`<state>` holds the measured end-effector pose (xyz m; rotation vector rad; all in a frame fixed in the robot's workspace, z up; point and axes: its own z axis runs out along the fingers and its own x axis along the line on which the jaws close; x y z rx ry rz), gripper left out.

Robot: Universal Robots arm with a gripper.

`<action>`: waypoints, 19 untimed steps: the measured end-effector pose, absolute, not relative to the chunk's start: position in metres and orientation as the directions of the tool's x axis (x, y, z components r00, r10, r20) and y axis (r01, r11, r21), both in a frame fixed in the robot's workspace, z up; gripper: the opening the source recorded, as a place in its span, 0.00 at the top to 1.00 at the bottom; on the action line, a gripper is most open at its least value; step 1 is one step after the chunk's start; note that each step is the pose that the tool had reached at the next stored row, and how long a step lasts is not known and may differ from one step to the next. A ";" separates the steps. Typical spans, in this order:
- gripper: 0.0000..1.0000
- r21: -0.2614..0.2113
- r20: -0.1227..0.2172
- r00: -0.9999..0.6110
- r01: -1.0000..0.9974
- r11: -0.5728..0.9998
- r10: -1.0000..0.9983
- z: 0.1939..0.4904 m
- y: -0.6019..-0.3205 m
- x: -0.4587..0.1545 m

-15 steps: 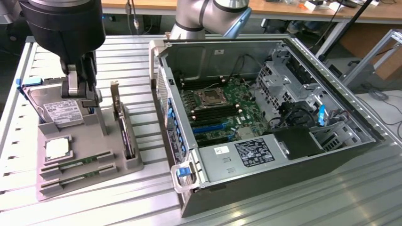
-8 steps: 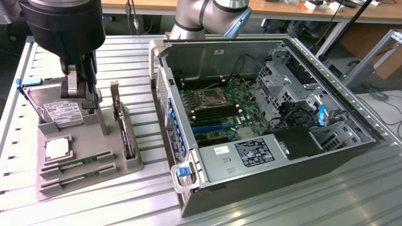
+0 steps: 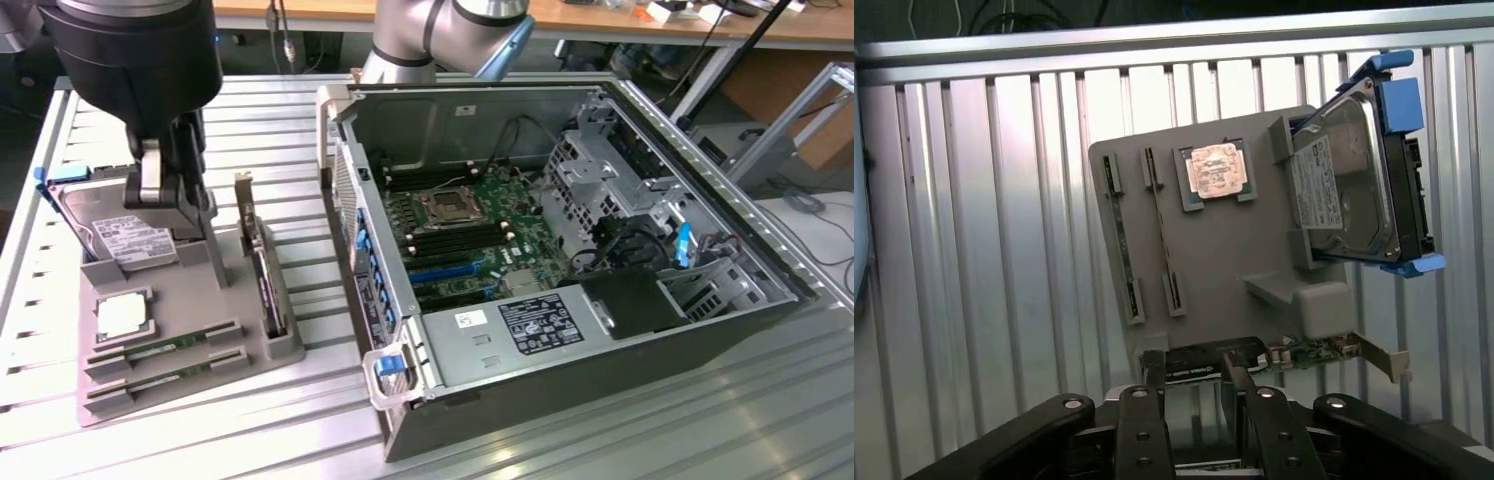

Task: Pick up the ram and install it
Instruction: 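Pick up the ram and move it above insertion slot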

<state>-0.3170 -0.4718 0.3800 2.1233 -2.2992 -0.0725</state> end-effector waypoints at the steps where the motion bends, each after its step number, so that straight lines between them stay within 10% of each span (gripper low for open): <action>1: 0.64 0.042 -0.023 -0.079 -0.996 0.078 -0.997 0.380 -0.472 -0.318; 19: 0.64 0.041 -0.023 -0.019 -0.999 0.018 -1.000 0.372 -0.486 -0.327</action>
